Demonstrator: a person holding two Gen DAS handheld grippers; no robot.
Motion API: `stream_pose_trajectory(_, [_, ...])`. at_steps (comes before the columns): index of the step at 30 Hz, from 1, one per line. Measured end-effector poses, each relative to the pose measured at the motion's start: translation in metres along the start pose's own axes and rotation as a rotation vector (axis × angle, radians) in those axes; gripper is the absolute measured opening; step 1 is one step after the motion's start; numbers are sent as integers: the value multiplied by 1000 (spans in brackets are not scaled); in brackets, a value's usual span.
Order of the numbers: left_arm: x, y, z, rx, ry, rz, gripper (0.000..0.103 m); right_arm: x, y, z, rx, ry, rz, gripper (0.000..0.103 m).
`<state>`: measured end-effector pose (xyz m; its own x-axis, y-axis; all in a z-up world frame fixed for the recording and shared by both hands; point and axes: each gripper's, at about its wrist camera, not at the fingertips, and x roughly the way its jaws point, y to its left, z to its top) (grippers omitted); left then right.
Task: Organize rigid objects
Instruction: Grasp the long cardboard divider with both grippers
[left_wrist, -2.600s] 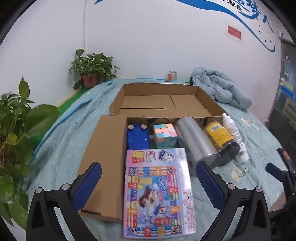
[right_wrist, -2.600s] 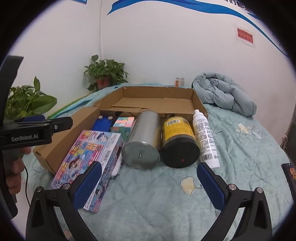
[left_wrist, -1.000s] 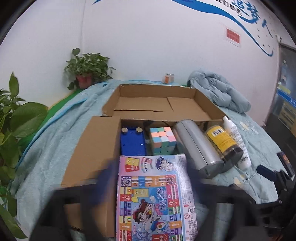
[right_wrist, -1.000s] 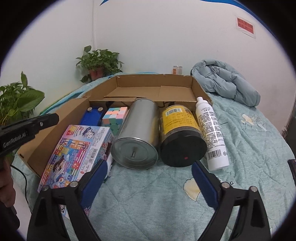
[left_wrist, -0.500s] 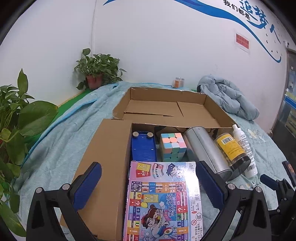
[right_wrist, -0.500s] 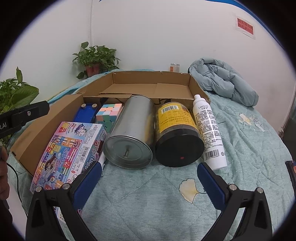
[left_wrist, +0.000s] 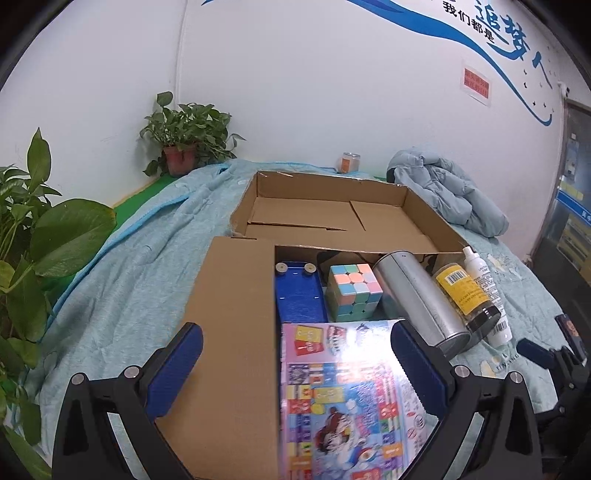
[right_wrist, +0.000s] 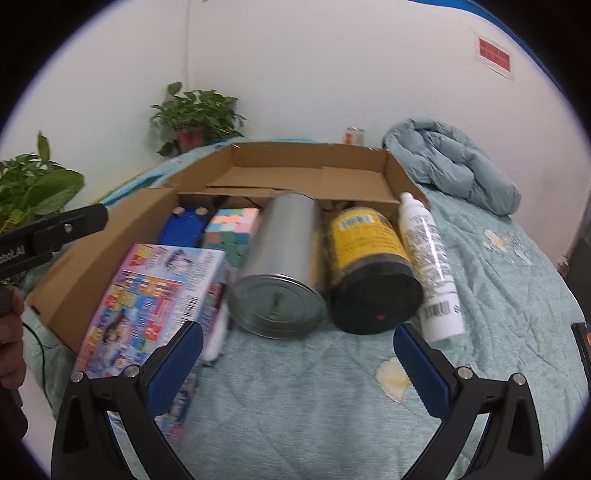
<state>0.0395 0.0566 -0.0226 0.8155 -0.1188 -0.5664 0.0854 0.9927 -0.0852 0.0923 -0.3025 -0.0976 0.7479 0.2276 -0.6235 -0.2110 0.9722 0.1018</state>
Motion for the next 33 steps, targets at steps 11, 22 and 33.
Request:
stream_pose_trajectory(11, [-2, 100, -31, -225, 127, -153, 102, -19, 99, 20, -224, -39, 380, 103])
stream_pose_trajectory(22, [51, 142, -33, -372, 325, -398, 100, 33, 156, 22, -213, 190, 560, 102])
stream_pose_trajectory(33, [71, 138, -51, -399, 401, -474, 88, 50, 173, 18, -242, 246, 594, 100])
